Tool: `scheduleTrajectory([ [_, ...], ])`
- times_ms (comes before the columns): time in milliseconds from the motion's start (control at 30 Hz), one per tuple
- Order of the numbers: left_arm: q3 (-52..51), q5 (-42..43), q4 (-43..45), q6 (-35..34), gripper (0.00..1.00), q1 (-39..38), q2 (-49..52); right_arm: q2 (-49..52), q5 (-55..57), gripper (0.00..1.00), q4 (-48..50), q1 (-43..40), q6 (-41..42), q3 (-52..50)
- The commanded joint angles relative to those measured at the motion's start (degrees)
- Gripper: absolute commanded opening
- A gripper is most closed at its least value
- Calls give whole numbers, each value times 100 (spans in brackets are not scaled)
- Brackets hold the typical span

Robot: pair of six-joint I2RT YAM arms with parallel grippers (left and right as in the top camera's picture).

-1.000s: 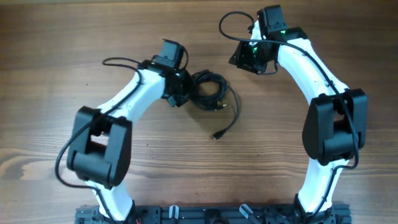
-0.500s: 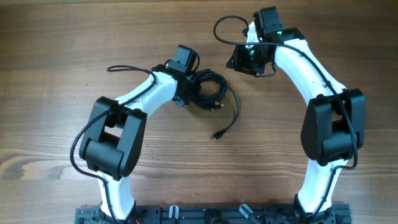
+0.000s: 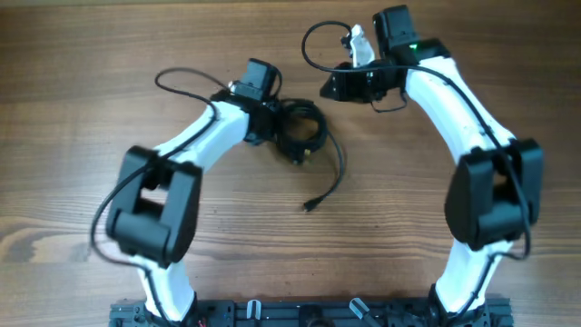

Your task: Untangle cables

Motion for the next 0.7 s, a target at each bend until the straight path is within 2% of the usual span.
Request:
scheduleTrajectory([
  [0,188,1410,44,2065,4,238,-1158,-927,-271,41,-28,20,-715,151],
  [67,188,1928,48,2420,4,343,-1572,-1117,-273,41,-74,66,-750,151],
  [233,188,2120,17,2385,4,479,-1882,-1165,-374,41,-155,363,-1244,151],
  [433,188,2107,-227,2260,4,520,-1878,-1185,-332,41,-17,708,-1080,151],
  [567,188,2109,-225,2258,4,544,-1878,-1185,275,40,-103,890,-826,151],
  [667,188,2109,-243,2048,4,643,-1878,-1185,1440,40,-304,931,-293,149],
])
